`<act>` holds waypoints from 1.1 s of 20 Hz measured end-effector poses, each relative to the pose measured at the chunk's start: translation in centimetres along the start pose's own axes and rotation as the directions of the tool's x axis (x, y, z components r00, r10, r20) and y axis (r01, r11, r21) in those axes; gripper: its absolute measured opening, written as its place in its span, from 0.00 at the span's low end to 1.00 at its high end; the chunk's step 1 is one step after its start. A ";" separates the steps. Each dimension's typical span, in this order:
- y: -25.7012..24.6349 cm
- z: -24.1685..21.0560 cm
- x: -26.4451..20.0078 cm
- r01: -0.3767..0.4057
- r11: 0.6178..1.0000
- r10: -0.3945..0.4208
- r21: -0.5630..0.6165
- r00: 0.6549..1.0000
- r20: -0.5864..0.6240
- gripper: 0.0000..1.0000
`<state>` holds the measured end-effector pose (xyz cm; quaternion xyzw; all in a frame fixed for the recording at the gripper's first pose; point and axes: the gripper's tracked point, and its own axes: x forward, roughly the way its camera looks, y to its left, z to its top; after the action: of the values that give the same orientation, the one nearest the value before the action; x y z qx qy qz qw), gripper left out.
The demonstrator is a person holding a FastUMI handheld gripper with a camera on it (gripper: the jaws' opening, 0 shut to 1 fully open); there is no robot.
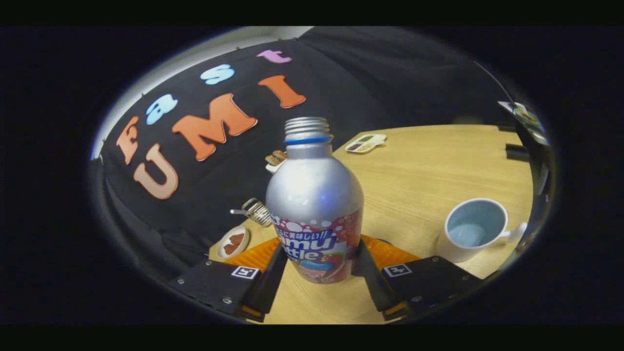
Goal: Take the bottle from table, then pour the juice into the cup, finally place the bottle on the coaster
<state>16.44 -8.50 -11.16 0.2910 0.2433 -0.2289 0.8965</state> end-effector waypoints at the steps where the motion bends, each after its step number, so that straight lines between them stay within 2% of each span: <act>1: 0.2 -0.3 0.5 -0.005 1.000 0.005 -0.022 1.000 0.002 0.78; 3: 0.3 -0.9 1.3 0.003 0.998 -0.003 -0.067 1.000 0.001 0.78; 5: -0.2 -1.7 2.0 0.042 0.983 -0.038 -0.179 0.999 0.023 0.78; 7: -1.3 -2.0 2.4 0.089 0.950 -0.077 -0.298 0.996 0.050 0.78; 12: -1.4 -3.3 3.8 0.114 0.877 -0.091 -0.467 0.993 0.072 0.78; 17: -1.9 -3.6 4.0 0.129 0.849 -0.100 -0.512 0.991 0.083 0.78; 22: -2.3 -3.8 4.0 0.120 0.866 -0.092 -0.485 0.992 0.082 0.80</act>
<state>17.15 -8.81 -17.07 0.0345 0.2837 -0.2169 0.9334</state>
